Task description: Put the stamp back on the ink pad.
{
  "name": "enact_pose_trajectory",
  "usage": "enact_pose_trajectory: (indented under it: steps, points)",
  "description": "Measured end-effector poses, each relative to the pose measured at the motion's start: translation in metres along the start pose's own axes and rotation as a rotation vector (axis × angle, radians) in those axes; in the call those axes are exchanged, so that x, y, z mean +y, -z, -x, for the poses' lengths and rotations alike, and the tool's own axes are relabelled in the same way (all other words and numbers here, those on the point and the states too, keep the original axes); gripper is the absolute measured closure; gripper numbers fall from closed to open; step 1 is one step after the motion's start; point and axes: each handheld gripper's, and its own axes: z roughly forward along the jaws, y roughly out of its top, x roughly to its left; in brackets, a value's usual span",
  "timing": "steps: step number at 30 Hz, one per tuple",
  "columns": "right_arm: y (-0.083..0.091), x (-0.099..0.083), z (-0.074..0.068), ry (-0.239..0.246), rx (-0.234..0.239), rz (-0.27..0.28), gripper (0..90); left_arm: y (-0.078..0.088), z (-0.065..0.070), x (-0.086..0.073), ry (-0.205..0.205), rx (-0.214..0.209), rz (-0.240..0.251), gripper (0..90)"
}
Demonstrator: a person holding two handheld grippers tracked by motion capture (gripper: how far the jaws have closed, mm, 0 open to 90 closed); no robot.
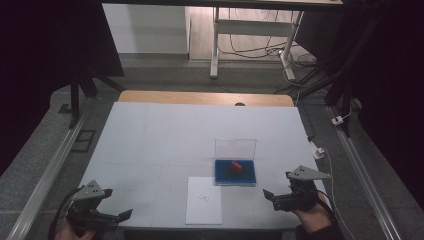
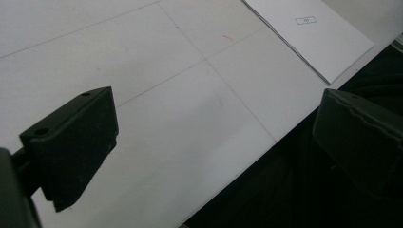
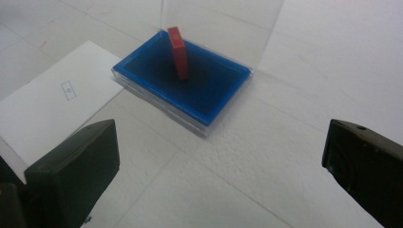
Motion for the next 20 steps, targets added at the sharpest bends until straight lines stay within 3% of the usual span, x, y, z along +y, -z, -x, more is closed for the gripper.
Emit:
enact_pose_trajectory:
  steps: [11, 20]
  points:
    - [0.022, -0.02, 0.012, -0.073, -0.042, -0.001, 0.0, 0.0, 0.0, 0.0, 0.004, 0.002, 0.002, 1.5]
    - [0.029, -0.026, 0.01, -0.074, -0.061, -0.031, 0.0, 0.0, -0.001, 0.001, 0.005, 0.0, 0.006, 1.5]
